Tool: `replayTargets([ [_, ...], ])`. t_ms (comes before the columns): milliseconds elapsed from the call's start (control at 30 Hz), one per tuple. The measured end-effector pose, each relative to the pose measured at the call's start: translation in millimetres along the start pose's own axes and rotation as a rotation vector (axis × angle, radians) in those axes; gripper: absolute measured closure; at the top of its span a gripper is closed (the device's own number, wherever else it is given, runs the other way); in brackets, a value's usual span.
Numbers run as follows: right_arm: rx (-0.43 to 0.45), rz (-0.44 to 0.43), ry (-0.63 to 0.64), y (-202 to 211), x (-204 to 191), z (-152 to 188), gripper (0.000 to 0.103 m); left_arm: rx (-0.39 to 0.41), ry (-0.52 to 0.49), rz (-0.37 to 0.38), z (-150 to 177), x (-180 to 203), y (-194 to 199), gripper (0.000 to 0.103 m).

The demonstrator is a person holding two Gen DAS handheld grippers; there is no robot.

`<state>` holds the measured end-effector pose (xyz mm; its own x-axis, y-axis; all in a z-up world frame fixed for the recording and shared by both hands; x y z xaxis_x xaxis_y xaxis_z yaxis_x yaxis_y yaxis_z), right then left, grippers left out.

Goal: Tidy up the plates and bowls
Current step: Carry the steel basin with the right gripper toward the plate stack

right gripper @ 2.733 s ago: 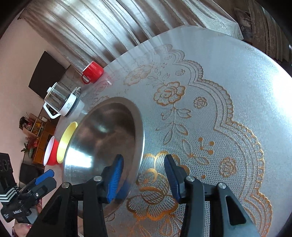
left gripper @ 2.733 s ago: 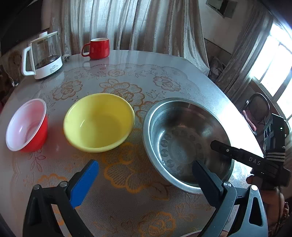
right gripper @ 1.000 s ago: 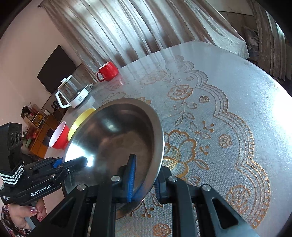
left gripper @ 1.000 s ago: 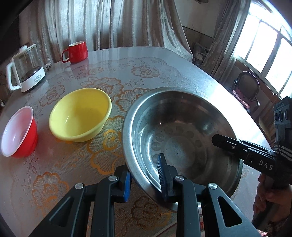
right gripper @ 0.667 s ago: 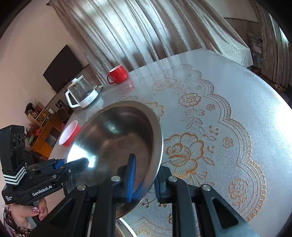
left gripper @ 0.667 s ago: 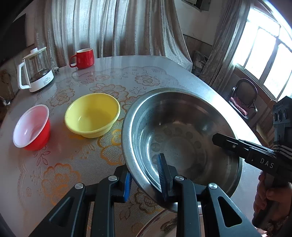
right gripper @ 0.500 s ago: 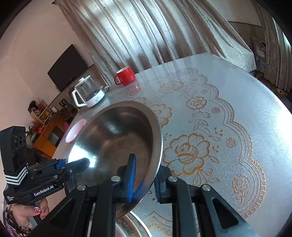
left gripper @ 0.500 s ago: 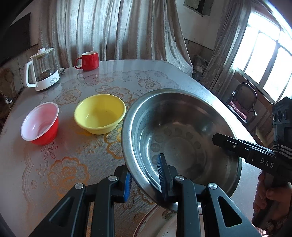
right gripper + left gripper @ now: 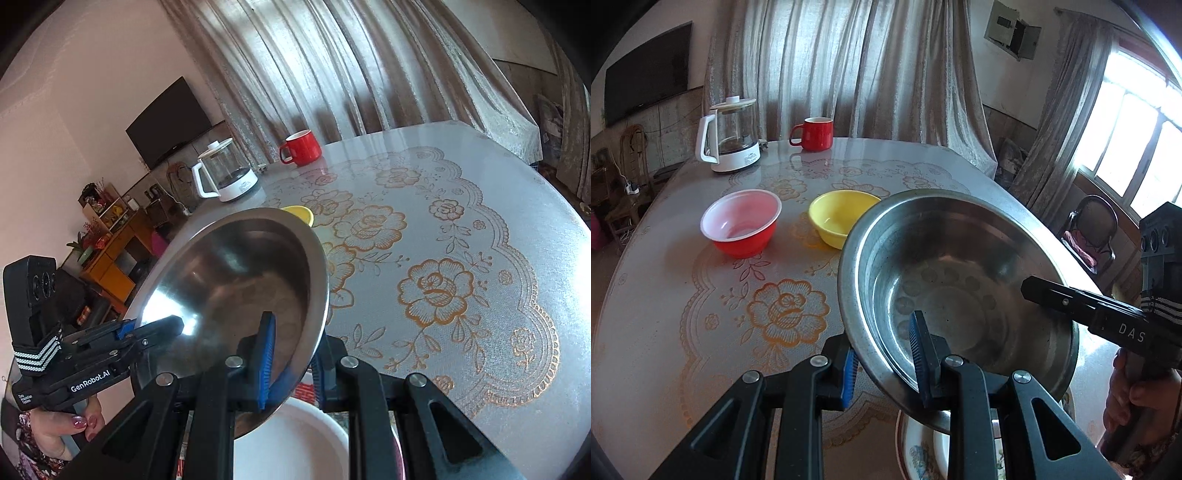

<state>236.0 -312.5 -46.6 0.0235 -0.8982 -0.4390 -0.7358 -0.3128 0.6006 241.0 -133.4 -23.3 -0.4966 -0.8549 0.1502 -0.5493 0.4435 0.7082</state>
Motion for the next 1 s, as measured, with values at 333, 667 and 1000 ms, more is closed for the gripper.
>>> replayTargets([
  [333,-0.027,-0.043,0.038,-4,-38,19,0.086,0.025,0.043,-0.031,28,-26,33,0.077],
  [667,-0.059,-0.076,0.056,-12,-61,37,0.086,0.027,0.070,-0.049,56,-43,53,0.076],
  [1000,-0.091,-0.108,0.070,-18,-82,54,0.086,0.020,0.085,-0.093,78,-58,67,0.076],
])
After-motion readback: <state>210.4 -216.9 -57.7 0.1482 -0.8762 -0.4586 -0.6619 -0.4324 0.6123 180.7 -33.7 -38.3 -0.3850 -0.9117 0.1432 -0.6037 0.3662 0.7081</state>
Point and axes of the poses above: each gripper's, at about its wrist camera, not at the fingertips, and y roughly against the way its jaws point, x to its right, z to its underside, the point moved 4 cm from there along -y, roughly the way its jaws point, and after that the axes turned 3 degrees about -z, right-handed, at the moved point
